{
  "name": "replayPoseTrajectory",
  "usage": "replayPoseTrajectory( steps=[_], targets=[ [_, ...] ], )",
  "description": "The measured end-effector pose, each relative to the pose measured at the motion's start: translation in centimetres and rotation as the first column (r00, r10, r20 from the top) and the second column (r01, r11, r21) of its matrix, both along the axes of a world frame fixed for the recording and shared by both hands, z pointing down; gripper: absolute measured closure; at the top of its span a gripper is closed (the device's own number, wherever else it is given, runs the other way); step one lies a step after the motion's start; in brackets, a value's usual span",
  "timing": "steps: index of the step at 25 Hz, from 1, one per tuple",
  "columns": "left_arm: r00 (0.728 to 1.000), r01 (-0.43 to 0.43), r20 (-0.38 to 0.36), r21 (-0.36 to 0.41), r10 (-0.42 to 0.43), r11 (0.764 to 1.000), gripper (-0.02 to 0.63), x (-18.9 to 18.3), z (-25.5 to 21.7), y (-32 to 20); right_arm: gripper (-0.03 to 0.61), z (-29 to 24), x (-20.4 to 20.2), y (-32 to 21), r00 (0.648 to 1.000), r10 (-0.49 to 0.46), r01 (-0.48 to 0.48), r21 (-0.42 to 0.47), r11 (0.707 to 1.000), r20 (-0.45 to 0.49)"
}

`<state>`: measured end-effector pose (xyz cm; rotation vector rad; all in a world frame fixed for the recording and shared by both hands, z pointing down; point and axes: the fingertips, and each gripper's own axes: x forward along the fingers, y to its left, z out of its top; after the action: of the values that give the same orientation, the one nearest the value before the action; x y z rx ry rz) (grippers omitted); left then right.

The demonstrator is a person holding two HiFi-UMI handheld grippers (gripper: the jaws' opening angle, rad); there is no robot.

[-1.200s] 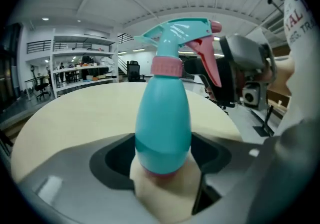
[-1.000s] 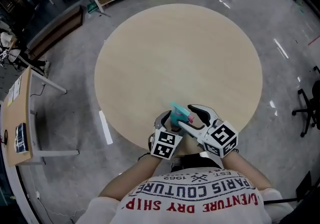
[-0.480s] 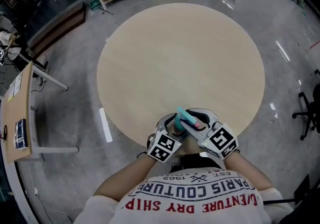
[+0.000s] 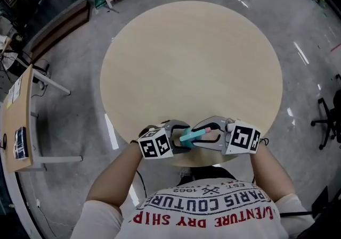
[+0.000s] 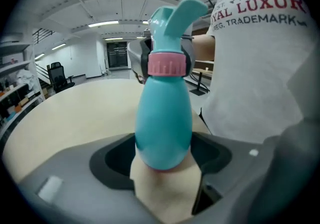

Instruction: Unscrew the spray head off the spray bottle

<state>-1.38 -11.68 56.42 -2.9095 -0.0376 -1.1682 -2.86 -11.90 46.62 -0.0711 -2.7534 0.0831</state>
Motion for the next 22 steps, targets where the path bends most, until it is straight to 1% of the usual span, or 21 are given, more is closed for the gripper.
replayPoseTrajectory(
  steps=[2, 4, 6, 7, 8, 9, 11, 12, 14, 16, 18, 19, 20, 22],
  targets=[
    [1.0, 0.014, -0.013, -0.008, -0.014, 1.0, 0.272, 0.1, 0.0, 0.1, 0.445, 0.1, 0.3, 0.1, 1.0, 0.004, -0.004, 0.004, 1.0, 0.001],
    [0.997, 0.055, -0.045, -0.012, -0.055, 0.998, 0.272, 0.3, 0.0, 0.1, 0.445, 0.1, 0.5, 0.0, 1.0, 0.023, -0.023, 0.01, 1.0, 0.011],
    [0.989, 0.121, -0.079, -0.015, -0.122, 0.992, 0.272, 0.3, 0.0, -0.3, 0.443, 0.0, 0.5, -0.4, 0.997, 0.072, -0.072, 0.003, 0.997, 0.032],
    [0.981, 0.169, -0.097, -0.014, -0.17, 0.985, 0.272, 0.3, 0.0, -0.7, 0.44, 0.0, 0.6, -0.8, 0.993, 0.109, -0.109, -0.006, 0.994, 0.043],
    [0.967, 0.229, -0.113, -0.013, -0.229, 0.973, 0.272, 0.3, 0.0, -1.2, 0.426, 0.0, 0.9, -1.2, 0.987, 0.153, -0.152, -0.013, 0.988, 0.052],
    [0.947, 0.297, -0.128, -0.013, -0.296, 0.955, 0.272, 0.3, -0.1, -1.7, 0.417, 0.0, 1.2, -1.7, 0.977, 0.202, -0.201, -0.019, 0.979, 0.062],
    [0.893, 0.428, -0.15, -0.013, -0.425, 0.904, 0.272, 0.2, -0.2, -2.8, 0.376, -0.2, 2.2, -2.9, 0.947, 0.308, -0.307, -0.031, 0.951, 0.086],
    [0.861, 0.488, -0.157, -0.015, -0.484, 0.873, 0.273, 0.0, -0.1, -3.3, 0.364, -0.3, 2.8, -3.5, 0.929, 0.358, -0.357, -0.036, 0.934, 0.094],
    [0.791, 0.593, -0.172, -0.024, -0.587, 0.805, 0.273, -0.3, -0.1, -4.3, 0.363, -0.3, 3.8, -4.3, 0.891, 0.443, -0.441, -0.041, 0.897, 0.101],
    [0.726, 0.672, -0.181, -0.023, -0.664, 0.74, 0.273, -0.6, -0.1, -5.2, 0.363, -0.3, 4.3, -4.4, 0.858, 0.501, -0.499, -0.046, 0.865, 0.112],
    [0.67, 0.729, -0.179, -0.024, -0.721, 0.684, 0.272, -0.8, -0.1, -5.6, 0.375, -0.7, 4.3, -4.0, 0.844, 0.522, -0.52, -0.048, 0.853, 0.123],
    [0.648, 0.749, -0.179, -0.025, -0.74, 0.662, 0.272, -0.8, -0.1, -5.7, 0.377, -0.9, 4.1, -3.7, 0.844, 0.522, -0.521, -0.042, 0.852, 0.124],
    [0.63, 0.765, -0.18, -0.025, -0.755, 0.644, 0.272, -0.6, -0.1, -5.7, 0.379, -1.0, 3.9, -3.5, 0.844, 0.522, -0.522, -0.035, 0.852, 0.122],
    [0.604, 0.787, -0.179, -0.021, -0.776, 0.617, 0.272, -0.3, -0.1, -5.7, 0.383, -0.9, 3.3, -3.4, 0.842, 0.525, -0.525, -0.033, 0.85, 0.124]
  ],
)
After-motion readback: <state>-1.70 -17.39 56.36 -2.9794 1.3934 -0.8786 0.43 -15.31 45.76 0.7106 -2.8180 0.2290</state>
